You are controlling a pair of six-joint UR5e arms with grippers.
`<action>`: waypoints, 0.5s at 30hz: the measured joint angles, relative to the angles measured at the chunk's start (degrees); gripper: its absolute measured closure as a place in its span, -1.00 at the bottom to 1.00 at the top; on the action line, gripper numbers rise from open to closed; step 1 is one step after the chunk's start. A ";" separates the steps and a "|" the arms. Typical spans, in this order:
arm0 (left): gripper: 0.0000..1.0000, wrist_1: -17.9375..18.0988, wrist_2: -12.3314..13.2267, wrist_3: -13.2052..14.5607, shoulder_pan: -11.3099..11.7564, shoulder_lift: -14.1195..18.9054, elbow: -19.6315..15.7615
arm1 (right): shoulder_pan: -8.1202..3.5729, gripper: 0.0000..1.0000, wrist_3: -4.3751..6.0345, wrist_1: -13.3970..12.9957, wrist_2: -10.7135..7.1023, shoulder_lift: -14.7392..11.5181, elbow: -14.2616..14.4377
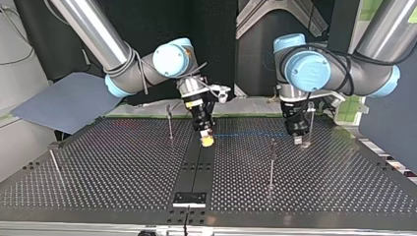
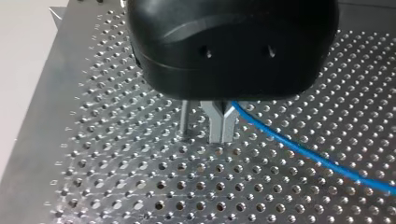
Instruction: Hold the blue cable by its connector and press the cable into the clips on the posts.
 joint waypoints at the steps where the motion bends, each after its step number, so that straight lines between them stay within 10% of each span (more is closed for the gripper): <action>1: 1.00 0.07 0.09 -0.02 0.06 -0.14 0.05 | -0.02 1.00 0.00 0.00 -0.05 0.11 -0.02; 15: 1.00 0.60 1.27 -1.09 0.77 -1.23 1.62 | -0.07 1.00 0.00 -0.06 -0.63 0.66 -1.05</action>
